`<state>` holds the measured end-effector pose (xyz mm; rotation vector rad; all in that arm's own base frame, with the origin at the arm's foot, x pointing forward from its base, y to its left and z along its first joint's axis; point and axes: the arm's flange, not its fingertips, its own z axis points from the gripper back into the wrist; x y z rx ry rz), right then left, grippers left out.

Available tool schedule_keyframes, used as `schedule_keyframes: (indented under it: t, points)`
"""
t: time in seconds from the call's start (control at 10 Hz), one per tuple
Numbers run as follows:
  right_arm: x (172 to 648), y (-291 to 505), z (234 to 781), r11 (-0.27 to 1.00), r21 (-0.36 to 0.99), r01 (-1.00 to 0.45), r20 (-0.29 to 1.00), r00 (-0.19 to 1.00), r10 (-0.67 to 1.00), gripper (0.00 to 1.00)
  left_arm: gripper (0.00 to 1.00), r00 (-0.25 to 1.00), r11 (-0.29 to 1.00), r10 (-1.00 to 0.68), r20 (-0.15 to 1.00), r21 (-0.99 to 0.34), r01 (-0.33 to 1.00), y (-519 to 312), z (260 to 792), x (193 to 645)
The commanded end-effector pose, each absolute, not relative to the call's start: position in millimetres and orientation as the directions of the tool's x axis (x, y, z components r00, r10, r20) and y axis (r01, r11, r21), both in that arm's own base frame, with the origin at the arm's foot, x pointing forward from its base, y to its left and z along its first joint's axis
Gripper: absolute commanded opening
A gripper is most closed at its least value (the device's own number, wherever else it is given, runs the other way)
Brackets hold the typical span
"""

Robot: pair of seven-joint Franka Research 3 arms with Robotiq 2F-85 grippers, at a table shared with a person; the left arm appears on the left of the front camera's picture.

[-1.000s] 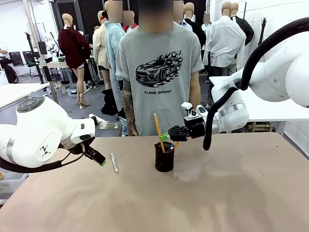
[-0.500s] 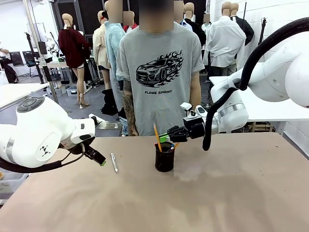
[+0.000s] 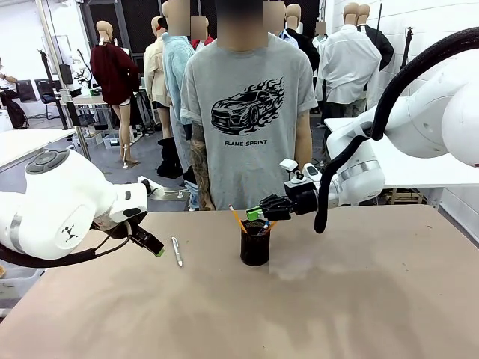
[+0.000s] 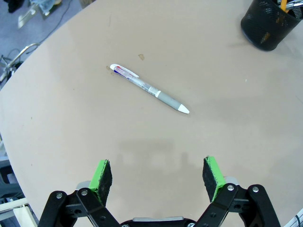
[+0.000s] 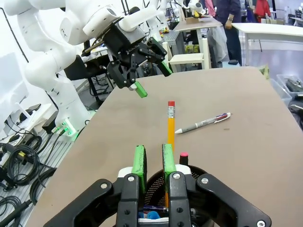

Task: Place the pens into the pen holder.
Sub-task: Pick up a writing instrument from the table and place it into the Pen holder.

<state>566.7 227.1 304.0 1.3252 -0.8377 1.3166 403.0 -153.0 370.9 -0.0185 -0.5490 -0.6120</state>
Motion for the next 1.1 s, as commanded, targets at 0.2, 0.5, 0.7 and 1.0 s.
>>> schedule_keyframes:
  t: [0.2,0.5,0.7,1.0]
  points:
    - [554.9,202.9,344.5,-0.190,0.045,-0.981,0.996,0.029,0.086,0.21,1.00,0.683,0.825,-0.536,0.496,0.139,0.547,-151.0,371.4,403.1]
    - [529.5,167.1,396.9,-0.153,-0.089,-0.984,0.996,-0.091,0.009,0.21,1.00,0.683,0.825,-0.536,0.496,0.139,0.547,-151.0,371.4,403.1]
    - [513.4,128.8,417.8,-0.074,-0.099,-0.992,0.992,-0.104,0.066,0.21,1.00,0.683,0.825,-0.536,0.496,0.139,0.547,-151.0,371.4,403.1]
    - [478.0,71.9,445.5,0.108,-0.069,-0.992,0.982,-0.049,0.185,0.21,1.00,0.683,0.825,-0.536,0.496,0.139,0.547,-151.0,371.4,403.1]
